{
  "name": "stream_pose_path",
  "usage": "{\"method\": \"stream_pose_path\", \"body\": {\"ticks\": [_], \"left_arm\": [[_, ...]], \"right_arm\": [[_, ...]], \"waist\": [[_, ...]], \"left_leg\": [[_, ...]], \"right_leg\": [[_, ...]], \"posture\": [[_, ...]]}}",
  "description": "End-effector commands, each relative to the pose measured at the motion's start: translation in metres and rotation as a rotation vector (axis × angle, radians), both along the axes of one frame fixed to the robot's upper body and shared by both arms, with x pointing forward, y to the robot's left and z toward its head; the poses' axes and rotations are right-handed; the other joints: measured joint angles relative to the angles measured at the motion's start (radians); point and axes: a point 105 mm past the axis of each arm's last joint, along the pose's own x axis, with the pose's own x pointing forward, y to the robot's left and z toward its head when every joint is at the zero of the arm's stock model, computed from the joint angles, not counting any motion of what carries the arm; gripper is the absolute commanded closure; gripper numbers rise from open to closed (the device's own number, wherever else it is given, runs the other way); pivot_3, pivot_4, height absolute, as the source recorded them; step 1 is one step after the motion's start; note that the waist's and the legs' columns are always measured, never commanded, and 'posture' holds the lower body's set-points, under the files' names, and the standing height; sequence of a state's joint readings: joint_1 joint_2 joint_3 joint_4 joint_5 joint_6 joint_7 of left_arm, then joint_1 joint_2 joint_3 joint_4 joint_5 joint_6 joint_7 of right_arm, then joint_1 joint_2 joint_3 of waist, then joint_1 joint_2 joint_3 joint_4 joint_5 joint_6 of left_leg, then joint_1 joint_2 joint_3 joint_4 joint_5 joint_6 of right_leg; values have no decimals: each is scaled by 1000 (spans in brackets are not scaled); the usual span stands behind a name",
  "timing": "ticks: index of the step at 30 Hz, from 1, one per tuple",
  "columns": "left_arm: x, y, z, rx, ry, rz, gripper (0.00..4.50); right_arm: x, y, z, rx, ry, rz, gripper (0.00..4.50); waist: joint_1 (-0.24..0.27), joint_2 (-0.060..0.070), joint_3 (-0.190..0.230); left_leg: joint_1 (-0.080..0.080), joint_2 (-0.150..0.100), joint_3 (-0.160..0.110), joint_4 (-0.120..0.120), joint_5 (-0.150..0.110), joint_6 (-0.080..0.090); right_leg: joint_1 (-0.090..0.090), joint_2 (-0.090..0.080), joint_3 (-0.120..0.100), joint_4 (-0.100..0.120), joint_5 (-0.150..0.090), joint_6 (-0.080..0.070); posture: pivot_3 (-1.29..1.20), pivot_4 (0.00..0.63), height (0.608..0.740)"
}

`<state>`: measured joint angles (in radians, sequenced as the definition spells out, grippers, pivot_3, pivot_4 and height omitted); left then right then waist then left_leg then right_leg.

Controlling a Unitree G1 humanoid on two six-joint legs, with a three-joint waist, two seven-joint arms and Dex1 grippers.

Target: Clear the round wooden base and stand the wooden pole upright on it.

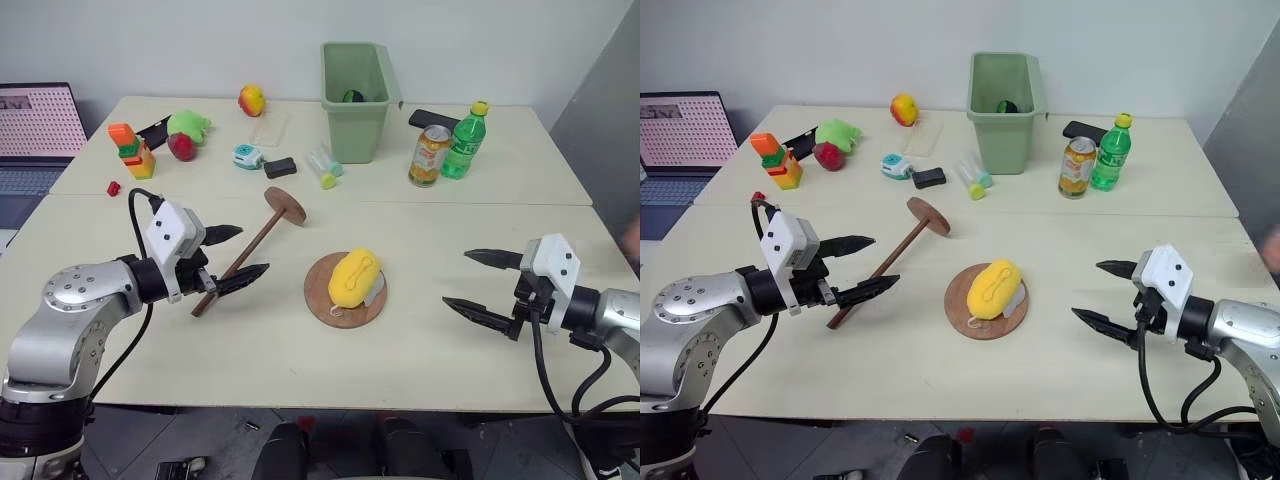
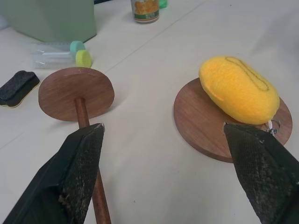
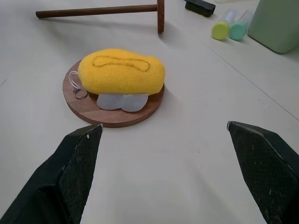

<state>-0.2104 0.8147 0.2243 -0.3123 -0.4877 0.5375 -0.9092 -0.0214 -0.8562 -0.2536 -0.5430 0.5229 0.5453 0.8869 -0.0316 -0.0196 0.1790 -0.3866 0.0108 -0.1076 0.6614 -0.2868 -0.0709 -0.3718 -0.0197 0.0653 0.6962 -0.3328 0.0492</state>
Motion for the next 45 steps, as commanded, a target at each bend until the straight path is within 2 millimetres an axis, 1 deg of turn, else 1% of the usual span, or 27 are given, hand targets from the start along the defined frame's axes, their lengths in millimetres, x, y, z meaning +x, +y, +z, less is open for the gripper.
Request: {"method": "stream_pose_path", "body": {"ticks": [1, 3, 7, 11, 19, 22, 24, 28, 29, 33, 37, 40, 42, 44, 45], "left_arm": [[-1, -7, 12, -26, -35, -29, 250], [-2, -8, 13, -30, -30, -47, 250], [2, -4, 12, -21, -24, -25, 250], [3, -5, 12, -6, -5, -35, 250], [12, 4, 11, 52, 24, -31, 250], [18, 10, 18, 85, -1, -31, 250], [23, 14, 20, 109, 18, -28, 250], [26, 16, 14, 188, 116, -69, 250], [26, 15, 9, 224, 173, -73, 250], [44, 16, 5, 219, 322, 14, 250], [67, 9, 14, 192, 310, 60, 250], [73, 0, 21, 181, 260, 9, 250], [69, -11, 30, 178, 160, -98, 250], [57, -27, 40, 160, 73, -251, 250], [52, -31, 41, 161, 59, -302, 250]], "right_arm": [[-1, 1, 10, -5, -49, 6, 0], [0, 1, 10, -4, -51, 4, 0], [0, 1, 11, -2, -55, 4, 0], [1, 2, 13, 0, -59, 6, 0], [8, 1, 21, 6, -74, -5, 0], [9, 1, 26, 1, -80, -1, 0], [10, 1, 30, -1, -81, 4, 0], [11, 7, 39, 8, -73, 19, 0], [11, 9, 43, 9, -61, 25, 0], [11, 17, 57, 11, -13, 46, 0], [11, 27, 70, 9, -5, 89, 0], [13, 32, 71, -5, -4, 97, 0], [15, 37, 66, -31, -8, 110, 0], [15, 48, 51, -42, 15, 158, 0], [17, 54, 42, -46, 35, 169, 0]], "waist": [[0, 0, 0], [0, 0, 0], [0, 0, 0], [0, 0, 0], [-1, 0, 0], [-1, 0, 0], [-1, 0, 0], [-1, 0, 0], [-1, 0, 0], [-3, 0, 1], [-3, 0, 1], [-3, 0, 1], [-5, 0, 1], [-6, 0, 1], [-6, 0, 1]], "left_leg": [[0, 0, 0, 0, 0, 0], [0, 0, 0, 0, 0, 0], [0, 0, 0, 0, 0, 0], [0, 0, 0, 0, 0, 0], [0, 0, 0, 0, 0, 0], [0, 0, 0, 0, 0, 0], [0, 0, 0, 0, 0, 0], [0, 0, 0, 0, 0, 0], [0, 0, 0, 0, 0, 0], [-1, -1, 0, 1, 0, 0], [-4, -1, -2, 2, 0, 0], [-6, -1, -2, 2, 0, 0], [-8, -1, -2, 2, 0, 0], [-11, 0, -2, 3, 2, -3], [-12, 0, -2, 3, 2, -3]], "right_leg": [[0, 0, 0, 0, 0, 0], [0, 0, 0, 0, 0, 0], [0, 0, 0, 0, 0, 0], [0, 0, 0, 0, 0, 0], [0, 0, 0, 0, 0, 0], [0, 0, 0, 0, 0, 0], [0, 0, 0, 0, 0, 0], [0, 0, 0, 0, 0, 0], [0, 0, 0, 0, 0, 0], [0, 1, -1, 1, 0, 0], [-2, 1, -3, 1, 0, 0], [-3, 1, -3, 0, 0, 0], [-6, 0, -2, 0, 0, 0], [-10, 0, -2, 1, 0, 0], [-10, 0, -2, 1, 0, 0]], "posture": [[0, 150, 740], [0, 150, 740], [0, 150, 740], [0, 150, 740], [0, 150, 740], [0, 150, 740], [0, 150, 740], [0, 150, 740], [0, 150, 740], [0, 150, 740], [0, 150, 740], [0, 150, 740], [0, 150, 740], [0, 150, 740], [0, 150, 740]]}}
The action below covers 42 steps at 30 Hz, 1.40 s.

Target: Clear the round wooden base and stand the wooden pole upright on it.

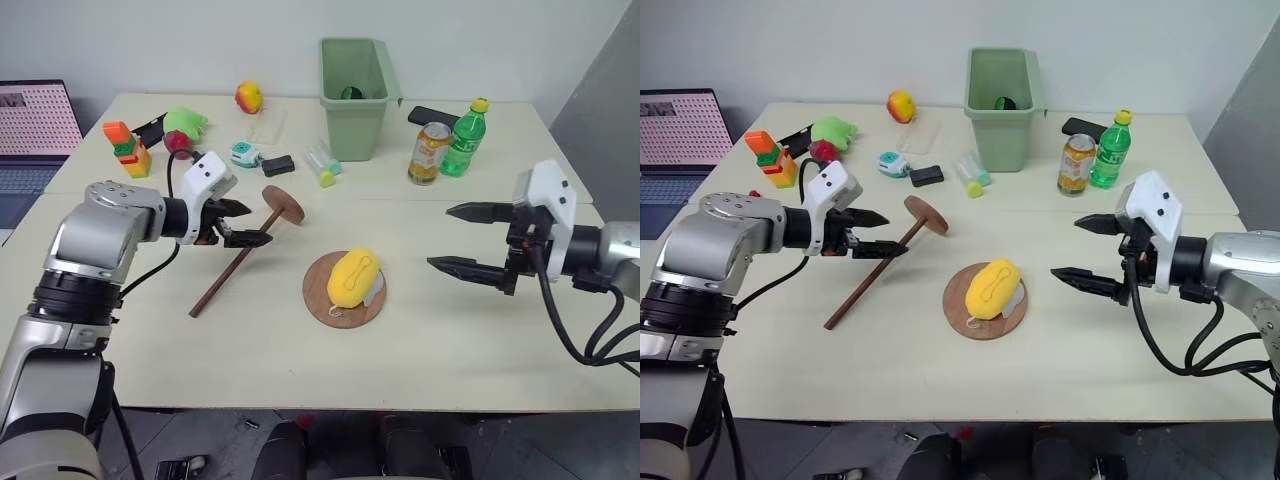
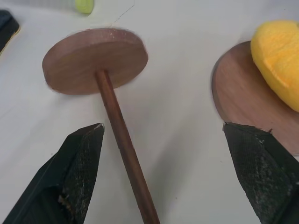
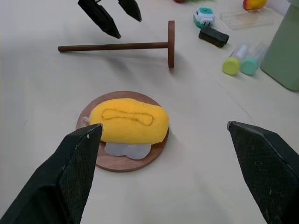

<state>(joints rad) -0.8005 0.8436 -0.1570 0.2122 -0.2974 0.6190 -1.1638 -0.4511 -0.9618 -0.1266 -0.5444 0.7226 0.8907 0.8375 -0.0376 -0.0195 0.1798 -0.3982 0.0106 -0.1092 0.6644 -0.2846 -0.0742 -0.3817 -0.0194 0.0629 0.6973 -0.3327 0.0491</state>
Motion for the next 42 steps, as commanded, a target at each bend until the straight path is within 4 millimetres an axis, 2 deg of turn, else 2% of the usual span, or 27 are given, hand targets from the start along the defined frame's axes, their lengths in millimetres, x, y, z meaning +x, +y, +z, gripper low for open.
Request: {"method": "stream_pose_path", "body": {"ticks": [1, 4, 7, 12, 17, 24, 31, 34, 42], "left_arm": [[-20, -20, 28, -46, -146, -244, 250], [-34, -21, 22, 4, -154, -386, 250], [-46, -15, 14, 84, -166, -514, 250], [-59, -9, 11, 169, -195, -658, 250], [-67, -8, 8, 183, -178, -712, 250], [-73, -5, 6, 180, -167, -719, 250], [-81, 0, 4, 174, -155, -699, 250], [-81, 2, 5, 177, -160, -677, 235], [-80, 1, 5, 177, -163, -666, 235]], "right_arm": [[3, 21, -20, -26, -1, 75, 0], [9, 34, -35, -85, -26, 148, 0], [22, 42, -41, -156, -74, 206, 0], [43, 53, -53, -409, -228, 392, 0], [47, 71, -65, -571, -309, 613, 0], [63, 98, -78, -741, -401, 795, 0], [71, 117, -85, -757, -447, 854, 0], [73, 127, -86, -723, -454, 849, 474], [73, 133, -81, -638, -463, 831, 2324]], "waist": [[-4, 0, 0], [-11, 0, 0], [-21, 0, 0], [-30, 0, 0], [-40, 1, 0], [-55, 1, 0], [-67, 1, 0], [-71, 1, 0], [-75, 1, 0]], "left_leg": [[0, 0, 0, 0, 0, 0], [0, 0, 0, 0, 0, 0], [0, -1, 1, 1, 0, 0], [0, 0, 1, 0, 0, 0], [-1, 0, 0, 0, 0, 0], [0, 0, 0, 0, 1, -1], [0, 0, 0, 1, 1, -2], [1, 1, -1, 1, 2, -2], [2, 1, 0, 1, 2, -3]], "right_leg": [[-1, 0, 0, 0, 0, 0], [-1, 0, 0, 1, 0, 0], [-1, 0, 1, 1, 0, 0], [-2, 0, 1, 2, 0, 0], [-3, 0, 0, 1, 0, 0], [-4, 0, 0, 4, 0, 0], [-5, 0, 0, 5, 0, 0], [-5, 0, 0, 7, 0, 0], [-6, 0, 0, 13, 0, 0]], "posture": [[0, 150, 740], [0, 150, 740], [0, 150, 740], [0, 150, 740], [0, 150, 740], [0, 150, 740], [0, 150, 740], [0, 150, 740], [0, 150, 740]]}}
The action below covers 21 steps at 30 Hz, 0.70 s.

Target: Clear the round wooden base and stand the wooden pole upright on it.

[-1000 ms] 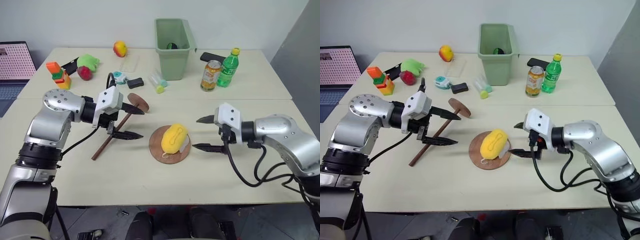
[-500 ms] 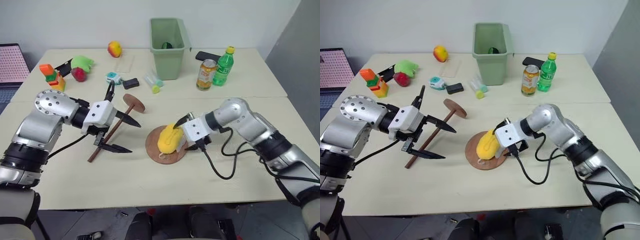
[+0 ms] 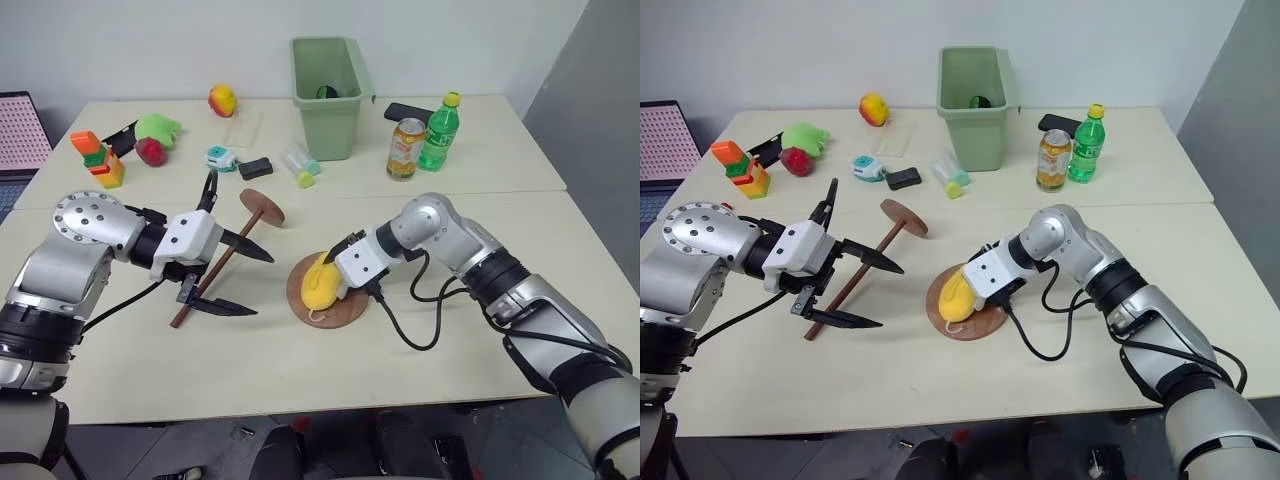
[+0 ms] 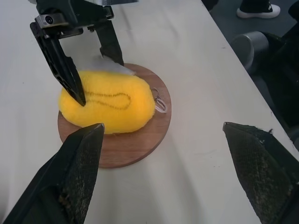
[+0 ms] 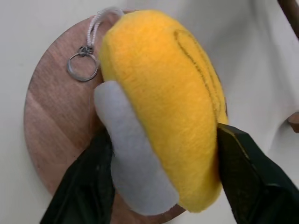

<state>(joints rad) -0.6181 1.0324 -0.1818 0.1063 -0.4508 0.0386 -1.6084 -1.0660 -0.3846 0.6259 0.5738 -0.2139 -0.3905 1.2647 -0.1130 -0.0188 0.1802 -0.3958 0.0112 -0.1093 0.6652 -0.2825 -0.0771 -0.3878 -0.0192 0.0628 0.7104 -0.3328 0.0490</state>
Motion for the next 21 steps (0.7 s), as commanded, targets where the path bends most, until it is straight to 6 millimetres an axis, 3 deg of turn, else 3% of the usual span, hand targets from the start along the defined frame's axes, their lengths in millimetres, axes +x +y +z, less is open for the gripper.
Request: {"method": "stream_pose_path", "body": {"ticks": [1, 2, 5, 8, 11, 15, 17, 20, 21], "left_arm": [[0, -1, 10, -6, -46, -5, 235], [1, -2, 10, -8, -49, -6, 235], [4, -5, 11, -19, -54, -11, 235], [5, -11, 14, -47, -59, -14, 235], [5, -15, 14, -76, -55, -10, 235], [5, -21, 11, -101, -48, -6, 235], [6, -24, 10, -108, -44, -6, 235], [6, -25, 10, -113, -43, -8, 235], [7, -27, 11, -117, -43, -11, 235]], "right_arm": [[-2, -2, 10, 47, 7, 7, 2434], [-3, -3, 13, 69, 20, 0, 2782], [-7, -8, 23, 121, 38, -13, 3243], [-13, -25, 40, 235, 106, -94, 3815], [-7, -44, 59, 377, 120, -243, 4366], [27, -99, 71, 534, -11, -586, 4433], [55, -143, 62, 538, -142, -825, 4433], [72, -175, 53, 504, -264, -985, 4433], [80, -195, 42, 448, -332, -1073, 4433]], "waist": [[0, 0, 0], [0, 0, 0], [2, 0, 0], [5, 0, 0], [5, 0, 0], [6, 0, 0], [8, 0, 0], [8, 0, 0], [6, 0, 0]], "left_leg": [[0, 0, 0, 0, 0, 0], [0, 0, 0, 0, 0, 0], [0, 0, 0, 1, 0, 0], [-1, 0, -1, 1, 0, 0], [-1, 0, -1, 2, 0, 0], [-1, -1, -1, 2, 0, 0], [-1, -1, 0, 2, 0, 0], [-1, -2, 1, 2, 0, 1], [-2, -2, 2, 2, 0, 1]], "right_leg": [[0, 0, 0, 0, 0, 0], [0, 0, 0, 0, 0, 0], [0, 0, 0, 1, 0, 0], [0, 0, 0, 0, 0, 0], [0, 0, 0, 1, 0, 0], [0, 0, 0, 1, 0, 0], [0, 0, 0, 1, 0, 0], [0, 0, 1, 2, 0, 0], [0, 0, 2, 2, 0, 0]], "posture": [[0, 150, 740], [0, 150, 740], [0, 150, 740], [0, 150, 740], [0, 150, 740], [0, 150, 740], [0, 150, 740], [0, 150, 740], [0, 150, 740]]}}
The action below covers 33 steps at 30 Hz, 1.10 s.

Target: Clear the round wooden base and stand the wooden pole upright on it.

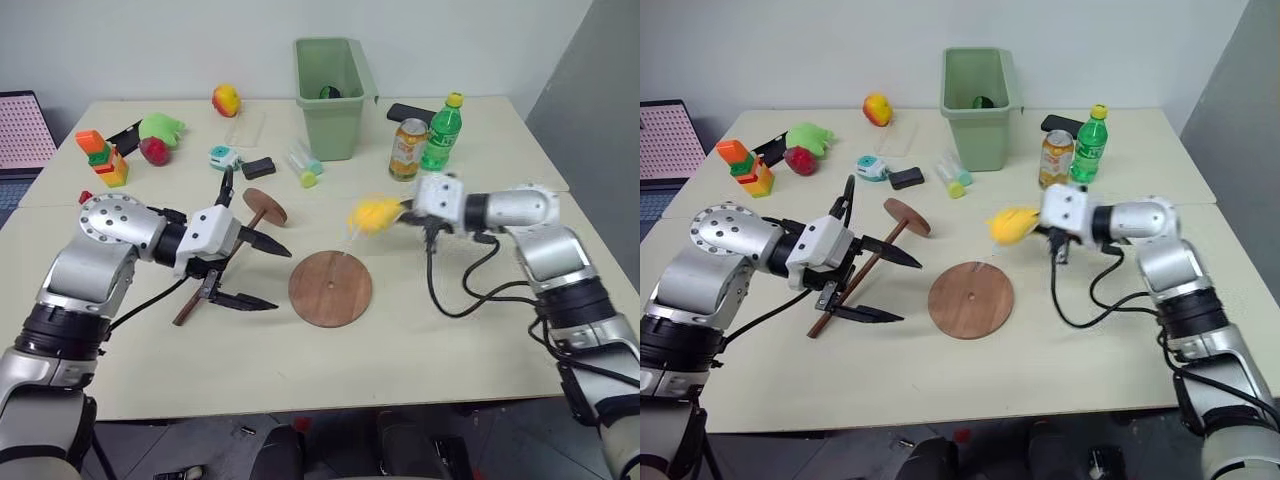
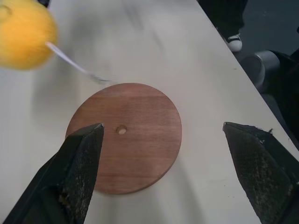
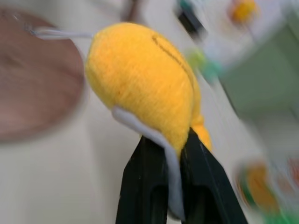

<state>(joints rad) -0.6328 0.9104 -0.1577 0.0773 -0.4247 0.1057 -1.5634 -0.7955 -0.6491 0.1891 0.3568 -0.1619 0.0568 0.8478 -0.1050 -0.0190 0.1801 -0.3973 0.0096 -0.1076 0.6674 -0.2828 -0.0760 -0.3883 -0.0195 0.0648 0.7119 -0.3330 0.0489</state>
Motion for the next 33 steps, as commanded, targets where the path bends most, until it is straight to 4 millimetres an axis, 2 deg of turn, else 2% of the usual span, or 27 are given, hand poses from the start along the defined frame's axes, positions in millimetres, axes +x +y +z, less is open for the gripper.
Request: {"method": "stream_pose_path", "body": {"ticks": [1, 2, 4, 5, 9, 11, 14, 17, 20, 24, 26, 29, 33], "left_arm": [[1, -4, 12, -20, -42, -6, 235], [2, -5, 12, -22, -42, -8, 235], [2, -6, 13, -23, -41, -9, 235], [2, -6, 13, -23, -40, -10, 235], [1, -6, 12, -21, -36, -10, 235], [0, -5, 12, -20, -35, -9, 235], [-1, -4, 11, -16, -28, -1, 235], [-1, -2, 11, -12, -26, 10, 235], [-1, -1, 11, -13, -27, 18, 235], [3, 1, 12, -19, -36, 51, 235], [5, 4, 13, -24, -36, 80, 235], [7, 10, 11, -9, -9, 133, 235], [21, 36, -1, 69, 33, 344, 235]], "right_arm": [[27, -59, -14, -150, -128, -313, 4433], [30, -68, -19, -188, -145, -355, 4433], [34, -77, -25, -221, -157, -407, 3854], [35, -79, -27, -232, -156, -416, 3733], [31, -77, -33, -250, -123, -372, 2659], [26, -77, -36, -248, -92, -350, 2309], [3, -77, -35, -267, 11, -262, 1577], [-22, -76, -26, -286, 97, -185, 821], [-39, -76, -14, -297, 138, -155, 159], [-66, -66, 9, -251, 205, -57, 159], [-78, -55, 16, -171, 259, -2, 159], [-100, -31, 27, -25, 353, 121, 159], [-129, 12, 35, 204, 523, 309, 159]], "waist": [[-3, 0, 0], [-4, 0, 0], [-8, 0, 0], [-10, 0, 0], [-15, 0, 0], [-14, 0, 0], [-6, 0, 0], [0, 0, 0], [5, 0, 0], [7, 1, 1], [7, 1, 1], [8, 1, 1], [11, 1, 1]], "left_leg": [[0, 0, 1, 0, 0, 0], [0, 0, 1, 0, 0, 0], [0, 0, 2, -1, 0, 0], [0, 0, 2, -1, 0, 0], [1, 1, 3, -1, 0, 0], [0, 1, 3, -1, 0, 0], [0, 0, 2, -1, 0, 0], [-1, 0, 2, -1, 0, 0], [-1, 0, 2, 0, -1, 3], [0, 0, 2, 0, -2, 4], [0, 0, 2, 0, -2, 4], [0, 1, 1, 0, -2, 4], [0, 1, 1, 0, -2, 4]], "right_leg": [[0, 0, 1, 0, 0, 0], [0, 0, 1, 1, 0, 0], [-1, 0, 2, 1, 0, 0], [-1, 0, 2, 1, 0, 0], [-1, 1, 3, 1, 0, 0], [-1, 1, 3, 1, 0, 0], [-1, 1, 3, 0, 0, 0], [-1, 0, 2, -1, 0, 0], [0, 0, 2, 0, 0, 0], [0, 0, 2, 0, 0, 0], [0, 0, 2, 0, 0, 0], [0, 0, 2, 0, 0, 0], [0, 0, 2, 0, 0, 0]], "posture": [[0, 150, 740], [0, 150, 740], [0, 150, 740], [0, 150, 740], [0, 150, 740], [0, 150, 740], [0, 150, 740], [0, 150, 740], [0, 150, 740], [0, 150, 740], [0, 150, 740], [0, 150, 740], [0, 150, 740]]}}
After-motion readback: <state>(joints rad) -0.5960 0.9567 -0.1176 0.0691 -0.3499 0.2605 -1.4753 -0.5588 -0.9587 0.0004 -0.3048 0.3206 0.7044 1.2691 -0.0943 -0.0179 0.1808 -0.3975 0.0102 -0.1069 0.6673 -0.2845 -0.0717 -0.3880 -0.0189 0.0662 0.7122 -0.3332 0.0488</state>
